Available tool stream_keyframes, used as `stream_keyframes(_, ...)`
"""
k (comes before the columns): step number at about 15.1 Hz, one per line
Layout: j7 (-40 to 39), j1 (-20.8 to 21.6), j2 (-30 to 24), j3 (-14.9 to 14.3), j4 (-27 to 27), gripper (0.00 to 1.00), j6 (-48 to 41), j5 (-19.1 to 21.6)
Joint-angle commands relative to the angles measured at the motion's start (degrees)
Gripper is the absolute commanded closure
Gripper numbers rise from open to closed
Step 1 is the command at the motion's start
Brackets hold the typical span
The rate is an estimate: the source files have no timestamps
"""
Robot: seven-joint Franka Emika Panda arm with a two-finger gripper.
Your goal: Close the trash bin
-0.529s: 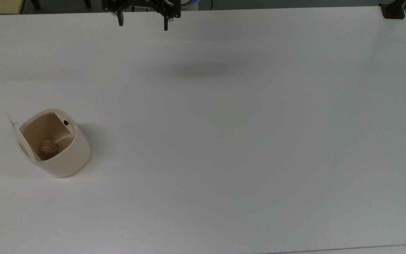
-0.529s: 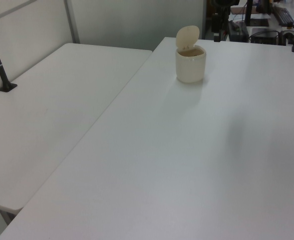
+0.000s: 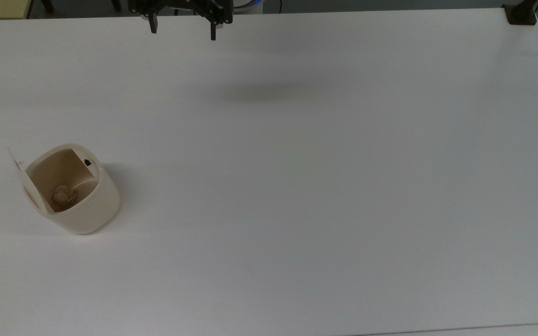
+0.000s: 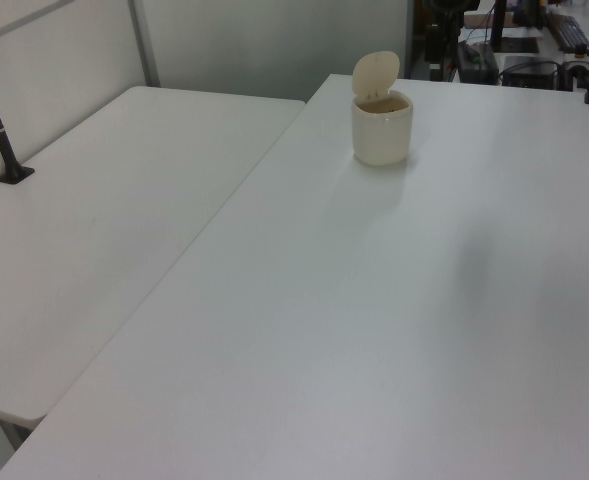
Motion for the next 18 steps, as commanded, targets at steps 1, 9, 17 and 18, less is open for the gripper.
stream_keyframes(1,-0.66,0.23,-1.38,-0.35,-1.21,0.0,0.68,0.4)
stream_keyframes(9,-2.68,0.23,-1.21,-0.35,-1.21,0.74,0.77,0.58)
stream_keyframes(17,-1.8,-0.47,-0.15,-0.44,-1.29,0.98,4.81,0.93)
stream_keyframes(18,-1.72,-1.35,-0.15,-0.44,-1.29,0.98,5.77,1.02)
